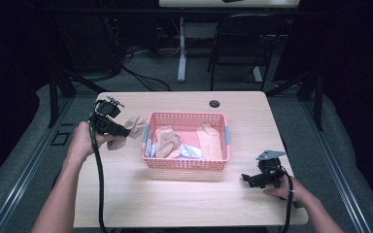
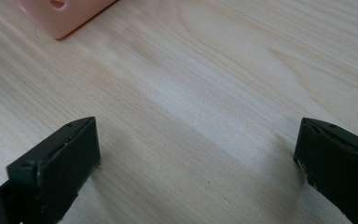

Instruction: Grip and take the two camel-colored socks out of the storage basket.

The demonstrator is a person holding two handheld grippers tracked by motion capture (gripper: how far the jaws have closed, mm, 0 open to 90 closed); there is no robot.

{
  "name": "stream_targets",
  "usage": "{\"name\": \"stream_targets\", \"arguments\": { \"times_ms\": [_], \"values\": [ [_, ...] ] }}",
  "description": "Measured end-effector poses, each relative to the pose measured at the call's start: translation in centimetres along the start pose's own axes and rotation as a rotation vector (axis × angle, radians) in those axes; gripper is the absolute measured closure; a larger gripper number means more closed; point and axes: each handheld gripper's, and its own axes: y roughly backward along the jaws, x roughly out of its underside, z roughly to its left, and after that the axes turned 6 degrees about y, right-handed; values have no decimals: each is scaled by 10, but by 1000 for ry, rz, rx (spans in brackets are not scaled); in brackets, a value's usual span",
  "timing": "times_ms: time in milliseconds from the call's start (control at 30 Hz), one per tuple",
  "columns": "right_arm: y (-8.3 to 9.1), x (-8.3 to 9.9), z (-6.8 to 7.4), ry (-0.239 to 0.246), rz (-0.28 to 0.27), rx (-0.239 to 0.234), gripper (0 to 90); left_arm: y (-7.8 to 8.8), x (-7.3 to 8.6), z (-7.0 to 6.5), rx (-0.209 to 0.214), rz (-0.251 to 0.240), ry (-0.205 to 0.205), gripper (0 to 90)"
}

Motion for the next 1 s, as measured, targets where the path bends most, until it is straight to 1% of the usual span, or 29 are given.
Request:
{"name": "stream_targets", "arguments": {
  "times_ms": [33, 200, 533, 667, 733, 833, 967, 1000],
  "values": [
    [0, 0, 0, 0, 0, 0, 0, 0, 3, 1, -1, -2, 13, 759],
    [0, 0, 0, 0, 0, 0, 0, -2, 14, 12, -4, 5, 48, 759],
    [0, 0, 0, 0, 0, 0, 0, -3, 37, 33, -19, 20, 101, 758],
    [0, 0, 0, 0, 0, 0, 0, -7, 45, 41, -19, 29, 126, 758],
    [0, 0, 0, 0, 0, 1, 0, -9, 49, 44, -29, 36, 137, 757],
    [0, 0, 0, 0, 0, 0, 0, -13, 55, 49, -29, 43, 161, 757],
    [0, 0, 0, -1, 1, 0, 0, -19, 63, 55, -35, 50, 186, 757],
    [0, 0, 0, -1, 0, 0, 0, -20, 64, 56, -33, 45, 196, 757]
  ]
}}
